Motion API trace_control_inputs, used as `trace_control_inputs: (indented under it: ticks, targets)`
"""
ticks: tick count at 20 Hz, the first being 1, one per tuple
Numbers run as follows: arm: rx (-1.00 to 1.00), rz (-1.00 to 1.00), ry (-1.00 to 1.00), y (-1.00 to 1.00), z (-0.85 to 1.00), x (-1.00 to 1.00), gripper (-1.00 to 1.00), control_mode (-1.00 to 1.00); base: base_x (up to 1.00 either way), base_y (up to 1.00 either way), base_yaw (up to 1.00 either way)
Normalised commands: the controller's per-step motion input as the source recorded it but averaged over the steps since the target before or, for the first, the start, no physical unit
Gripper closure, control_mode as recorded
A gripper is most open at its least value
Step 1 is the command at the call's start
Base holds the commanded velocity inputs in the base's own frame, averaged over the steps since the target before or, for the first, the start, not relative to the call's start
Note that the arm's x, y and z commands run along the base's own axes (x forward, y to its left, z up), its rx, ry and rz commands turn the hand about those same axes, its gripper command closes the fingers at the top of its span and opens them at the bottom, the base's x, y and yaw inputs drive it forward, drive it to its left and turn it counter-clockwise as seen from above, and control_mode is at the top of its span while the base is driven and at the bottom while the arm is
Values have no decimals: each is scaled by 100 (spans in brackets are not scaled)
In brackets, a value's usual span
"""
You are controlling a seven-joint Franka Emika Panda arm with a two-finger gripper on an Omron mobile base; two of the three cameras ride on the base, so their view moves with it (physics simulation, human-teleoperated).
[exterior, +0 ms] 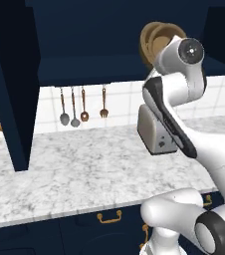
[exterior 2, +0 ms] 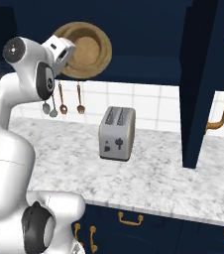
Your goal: Pick up the bowls on the counter and stack them on top of one another in the open cabinet. Place the smaller bowl on top of the larger bowl.
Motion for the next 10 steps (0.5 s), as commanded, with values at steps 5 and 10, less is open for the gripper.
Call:
trace_control_inputs:
  ticks: [5,10]
  targets:
    - [-19,0,0,15,-11,56,100,-100,0,0,0]
    - [-19,0,0,19,-19,92,100,-100,0,0,0]
